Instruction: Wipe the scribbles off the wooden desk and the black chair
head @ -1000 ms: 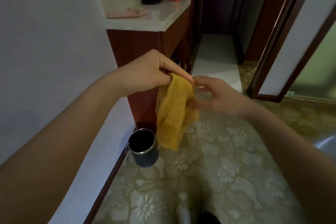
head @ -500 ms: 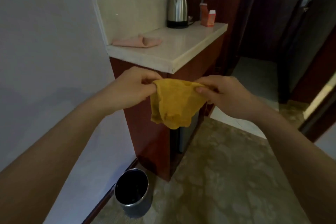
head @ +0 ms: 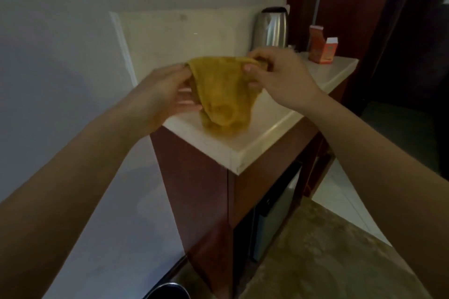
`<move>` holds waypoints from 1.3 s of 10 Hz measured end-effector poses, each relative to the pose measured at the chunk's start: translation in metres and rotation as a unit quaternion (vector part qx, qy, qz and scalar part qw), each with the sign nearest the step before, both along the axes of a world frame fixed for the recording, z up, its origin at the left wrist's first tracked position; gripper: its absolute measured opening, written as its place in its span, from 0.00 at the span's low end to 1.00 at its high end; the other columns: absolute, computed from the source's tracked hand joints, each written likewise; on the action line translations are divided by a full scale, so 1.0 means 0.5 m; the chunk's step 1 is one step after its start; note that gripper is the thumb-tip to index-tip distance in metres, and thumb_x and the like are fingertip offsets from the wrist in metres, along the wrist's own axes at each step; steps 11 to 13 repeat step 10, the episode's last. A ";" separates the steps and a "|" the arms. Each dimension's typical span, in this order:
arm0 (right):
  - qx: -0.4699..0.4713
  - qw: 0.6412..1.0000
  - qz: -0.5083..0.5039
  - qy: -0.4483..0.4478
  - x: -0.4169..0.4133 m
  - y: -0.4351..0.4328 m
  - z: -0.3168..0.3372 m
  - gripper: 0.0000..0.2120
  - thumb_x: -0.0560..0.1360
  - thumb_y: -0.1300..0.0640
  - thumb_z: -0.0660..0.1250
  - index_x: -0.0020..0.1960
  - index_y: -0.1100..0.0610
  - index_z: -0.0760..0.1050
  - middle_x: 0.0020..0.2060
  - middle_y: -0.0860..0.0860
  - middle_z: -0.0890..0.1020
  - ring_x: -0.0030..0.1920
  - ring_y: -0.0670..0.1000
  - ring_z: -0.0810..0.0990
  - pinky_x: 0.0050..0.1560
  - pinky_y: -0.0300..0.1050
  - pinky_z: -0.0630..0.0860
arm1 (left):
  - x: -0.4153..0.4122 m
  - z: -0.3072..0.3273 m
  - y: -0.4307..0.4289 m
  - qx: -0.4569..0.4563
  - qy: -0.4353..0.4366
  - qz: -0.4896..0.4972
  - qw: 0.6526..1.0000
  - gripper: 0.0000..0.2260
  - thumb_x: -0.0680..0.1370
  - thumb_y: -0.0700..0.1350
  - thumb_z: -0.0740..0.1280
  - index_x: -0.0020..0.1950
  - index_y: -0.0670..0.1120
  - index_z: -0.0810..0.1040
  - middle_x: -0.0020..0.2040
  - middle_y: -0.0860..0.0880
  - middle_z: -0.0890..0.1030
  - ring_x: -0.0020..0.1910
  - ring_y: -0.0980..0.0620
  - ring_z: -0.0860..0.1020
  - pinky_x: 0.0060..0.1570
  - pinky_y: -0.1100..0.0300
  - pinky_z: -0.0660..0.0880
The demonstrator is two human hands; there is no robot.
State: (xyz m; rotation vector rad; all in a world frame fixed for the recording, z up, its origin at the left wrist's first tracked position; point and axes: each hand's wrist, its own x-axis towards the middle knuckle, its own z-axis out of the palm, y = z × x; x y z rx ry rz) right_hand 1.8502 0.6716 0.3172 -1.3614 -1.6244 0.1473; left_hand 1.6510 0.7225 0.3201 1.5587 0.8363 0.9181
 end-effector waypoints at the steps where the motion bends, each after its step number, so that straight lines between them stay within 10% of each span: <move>1: 0.078 0.996 0.014 -0.028 0.043 0.081 0.004 0.06 0.73 0.65 0.66 0.45 0.54 0.76 0.35 0.39 0.75 0.37 0.32 0.74 0.40 0.26 0.66 | 0.040 -0.001 0.056 0.143 0.039 0.043 0.988 0.09 0.81 0.44 0.60 0.56 0.48 0.79 0.53 0.50 0.82 0.53 0.56 0.80 0.51 0.63 0.77; 4: -0.016 0.956 0.215 -0.197 0.212 0.108 -0.181 0.15 0.74 0.46 0.60 0.53 0.54 0.78 0.49 0.49 0.81 0.51 0.48 0.76 0.56 0.46 0.70 | 0.054 -0.189 0.034 0.354 0.243 -0.026 0.903 0.15 0.77 0.42 0.62 0.62 0.53 0.75 0.59 0.55 0.78 0.57 0.68 0.73 0.56 0.74 0.67; 5: -0.010 0.967 0.228 -0.116 0.219 0.138 -0.144 0.15 0.77 0.44 0.58 0.58 0.47 0.76 0.55 0.39 0.78 0.59 0.42 0.74 0.62 0.40 0.68 | 0.097 -0.167 0.013 0.343 0.242 0.099 0.902 0.15 0.77 0.52 0.58 0.63 0.58 0.72 0.62 0.59 0.75 0.61 0.64 0.71 0.61 0.70 0.64; 7: -0.111 0.916 0.278 -0.267 0.176 0.188 -0.141 0.26 0.80 0.42 0.52 0.77 0.44 0.53 0.76 0.41 0.54 0.75 0.43 0.50 0.73 0.44 0.50 | 0.168 -0.176 0.011 0.202 0.483 0.175 0.834 0.24 0.80 0.59 0.53 0.76 0.58 0.56 0.76 0.58 0.57 0.74 0.58 0.55 0.73 0.50 0.47; 9: -0.078 0.873 0.265 -0.402 0.153 0.193 -0.126 0.23 0.78 0.41 0.52 0.71 0.44 0.65 0.70 0.44 0.69 0.69 0.48 0.66 0.65 0.48 0.67 | 0.147 -0.171 -0.073 0.182 0.451 0.250 0.837 0.24 0.80 0.59 0.53 0.75 0.55 0.59 0.76 0.52 0.59 0.75 0.52 0.55 0.74 0.48 0.52; 13: -0.043 0.892 0.286 -0.347 0.114 0.172 -0.090 0.19 0.79 0.44 0.55 0.67 0.46 0.71 0.66 0.45 0.73 0.65 0.49 0.69 0.62 0.46 0.68 | 0.102 -0.157 -0.143 0.221 0.432 0.325 0.812 0.22 0.80 0.58 0.55 0.73 0.54 0.66 0.74 0.53 0.64 0.73 0.54 0.61 0.72 0.52 0.57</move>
